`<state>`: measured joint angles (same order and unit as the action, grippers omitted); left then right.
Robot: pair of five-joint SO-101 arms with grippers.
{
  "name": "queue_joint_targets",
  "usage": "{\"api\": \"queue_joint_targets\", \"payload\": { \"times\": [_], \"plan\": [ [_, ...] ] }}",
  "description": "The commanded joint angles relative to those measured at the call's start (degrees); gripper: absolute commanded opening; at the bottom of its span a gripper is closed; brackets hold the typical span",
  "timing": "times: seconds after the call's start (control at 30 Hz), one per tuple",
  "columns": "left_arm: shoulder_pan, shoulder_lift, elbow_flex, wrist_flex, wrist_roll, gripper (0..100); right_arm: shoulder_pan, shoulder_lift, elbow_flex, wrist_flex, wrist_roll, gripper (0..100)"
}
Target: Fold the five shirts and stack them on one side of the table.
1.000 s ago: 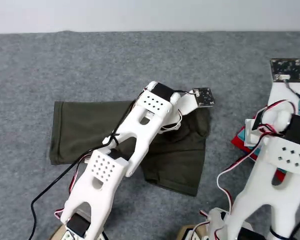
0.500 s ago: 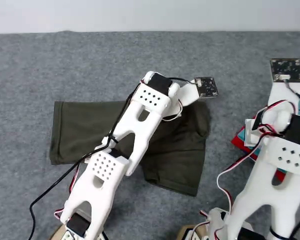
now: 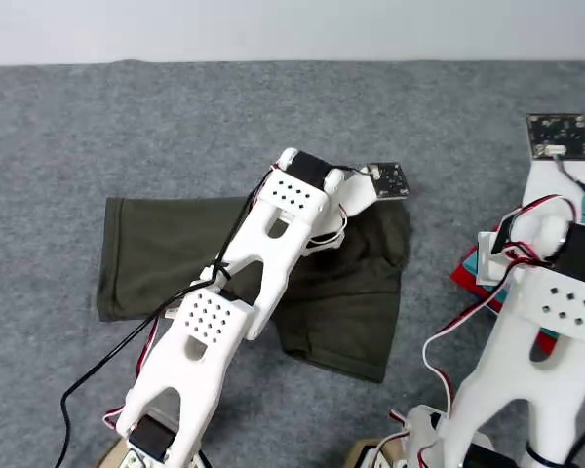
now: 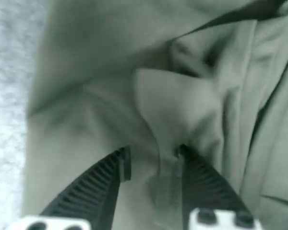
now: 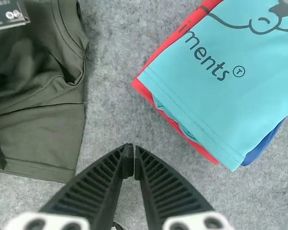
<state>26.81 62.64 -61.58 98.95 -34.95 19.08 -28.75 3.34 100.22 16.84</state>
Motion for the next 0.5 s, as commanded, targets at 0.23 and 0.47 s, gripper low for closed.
{"api": "queue_joint_targets", "payload": {
  "times": [0.23,0.47],
  "plan": [
    [-0.5,0.9,-3.6,1.6,0.5,1,1.1,-1.2,-0.2,0.0,-0.3,1.0],
    [-0.5,-0.4,-5.1,1.6,0.5,1,1.1,-1.2,-0.2,0.0,-0.3,1.0]
  ]
}}
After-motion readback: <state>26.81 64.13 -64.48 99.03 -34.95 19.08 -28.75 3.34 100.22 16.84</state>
